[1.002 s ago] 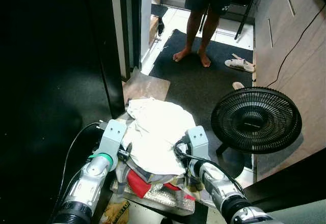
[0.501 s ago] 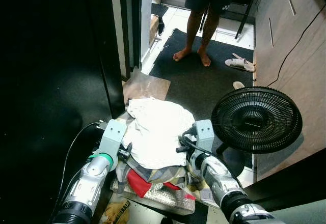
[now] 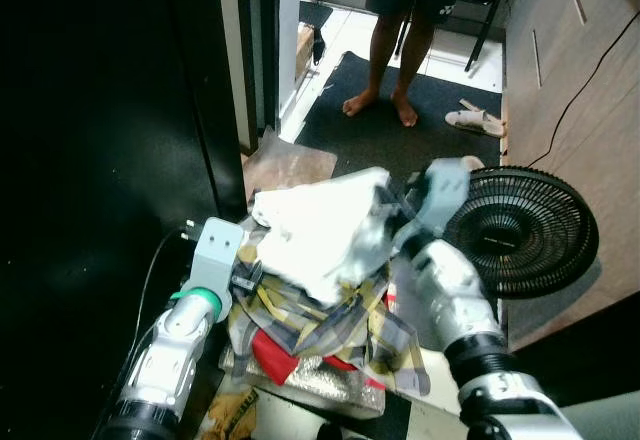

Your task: Clothes washing

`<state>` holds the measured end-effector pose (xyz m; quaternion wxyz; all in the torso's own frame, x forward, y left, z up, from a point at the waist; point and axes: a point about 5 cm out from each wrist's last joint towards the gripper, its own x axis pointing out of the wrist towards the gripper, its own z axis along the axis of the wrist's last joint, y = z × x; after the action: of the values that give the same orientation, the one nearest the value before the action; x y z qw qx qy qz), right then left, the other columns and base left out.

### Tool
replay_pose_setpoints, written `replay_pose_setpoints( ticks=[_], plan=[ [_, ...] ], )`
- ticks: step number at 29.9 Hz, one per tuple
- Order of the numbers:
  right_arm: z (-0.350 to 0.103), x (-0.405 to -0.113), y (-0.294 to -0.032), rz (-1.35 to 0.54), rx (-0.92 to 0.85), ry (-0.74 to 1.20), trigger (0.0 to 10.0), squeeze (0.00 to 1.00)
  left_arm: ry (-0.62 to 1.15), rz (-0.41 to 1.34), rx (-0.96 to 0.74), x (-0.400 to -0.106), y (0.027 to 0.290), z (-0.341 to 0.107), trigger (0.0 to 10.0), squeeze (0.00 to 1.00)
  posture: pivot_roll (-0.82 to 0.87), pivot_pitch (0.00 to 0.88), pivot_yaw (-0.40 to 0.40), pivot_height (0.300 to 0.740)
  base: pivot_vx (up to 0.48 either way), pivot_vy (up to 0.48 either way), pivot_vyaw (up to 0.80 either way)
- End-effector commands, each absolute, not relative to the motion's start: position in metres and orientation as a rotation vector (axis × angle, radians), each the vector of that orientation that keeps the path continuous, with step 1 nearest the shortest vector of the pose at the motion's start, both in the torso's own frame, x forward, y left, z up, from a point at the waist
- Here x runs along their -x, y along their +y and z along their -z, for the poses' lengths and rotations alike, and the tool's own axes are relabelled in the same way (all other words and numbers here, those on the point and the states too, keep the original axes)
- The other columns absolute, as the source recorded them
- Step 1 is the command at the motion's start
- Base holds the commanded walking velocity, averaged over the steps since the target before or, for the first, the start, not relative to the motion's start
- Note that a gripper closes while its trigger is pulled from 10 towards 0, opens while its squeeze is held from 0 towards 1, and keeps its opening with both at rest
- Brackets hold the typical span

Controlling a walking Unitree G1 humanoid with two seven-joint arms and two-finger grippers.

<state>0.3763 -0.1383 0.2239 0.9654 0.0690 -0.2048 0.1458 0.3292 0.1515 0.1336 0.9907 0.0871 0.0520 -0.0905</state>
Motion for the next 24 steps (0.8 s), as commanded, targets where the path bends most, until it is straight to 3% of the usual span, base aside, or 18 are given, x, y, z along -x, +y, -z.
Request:
replay_pose_setpoints(
  ticks=[1, 7, 9, 16, 17, 19, 20, 24],
  plan=[
    [-0.252, -0.371, -0.151, -0.245, -0.061, -0.539, 10.0, 0.0, 0.084, 0.188, -0.147, -0.323, 0.151, -0.142, 10.0, 0.0, 0.07, 0.19, 0.009, 0.74, 0.0, 0.0, 0.0],
    [-0.303, -0.358, -0.169, -0.209, -0.03, -0.72, 10.0, 0.0, 0.016, 0.208, -0.129, -0.32, 0.147, -0.165, 10.0, 0.0, 0.07, 0.16, 0.018, 0.74, 0.0, 0.0, 0.0],
    [-0.339, -0.343, -0.176, -0.202, -0.003, -0.843, 10.0, 0.0, -0.02, 0.215, -0.121, -0.318, 0.146, -0.179, 10.0, 0.0, 0.07, 0.147, 0.025, 0.74, 0.0, 0.0, 0.0],
    [-0.362, -0.333, -0.179, -0.202, 0.026, -0.929, 10.0, 0.0, -0.037, 0.217, -0.116, -0.317, 0.146, -0.187, 10.0, 0.0, 0.07, 0.139, 0.03, 0.74, 0.0, 0.0, 0.0],
    [-0.396, -0.316, -0.182, -0.19, 0.052, -1.057, 10.0, 0.0, -0.054, 0.224, -0.108, -0.316, 0.144, -0.195, 10.0, 0.0, 0.07, 0.122, 0.034, 0.74, 0.0, 0.0, 0.0],
    [-0.396, -0.316, -0.182, -0.19, 0.052, -1.057, 10.0, 0.0, -0.054, 0.224, -0.108, -0.316, 0.144, -0.195, 10.0, 0.0, 0.07, 0.122, 0.034, 0.74, 0.0, 0.0, 0.0],
    [-0.417, -0.302, -0.182, -0.182, 0.086, -1.143, 10.0, 0.0, -0.079, 0.234, -0.097, -0.314, 0.141, -0.205, 10.0, 0.0, 0.06, 0.096, 0.029, 0.74, 0.0, 0.0, 0.0],
    [-0.407, -0.303, -0.174, -0.191, 0.099, -1.112, 10.0, 0.0, -0.129, 0.244, -0.069, -0.312, 0.136, -0.218, 10.0, 0.0, 0.06, 0.077, 0.018, 0.74, 0.0, 0.0, 0.0]
  ],
)
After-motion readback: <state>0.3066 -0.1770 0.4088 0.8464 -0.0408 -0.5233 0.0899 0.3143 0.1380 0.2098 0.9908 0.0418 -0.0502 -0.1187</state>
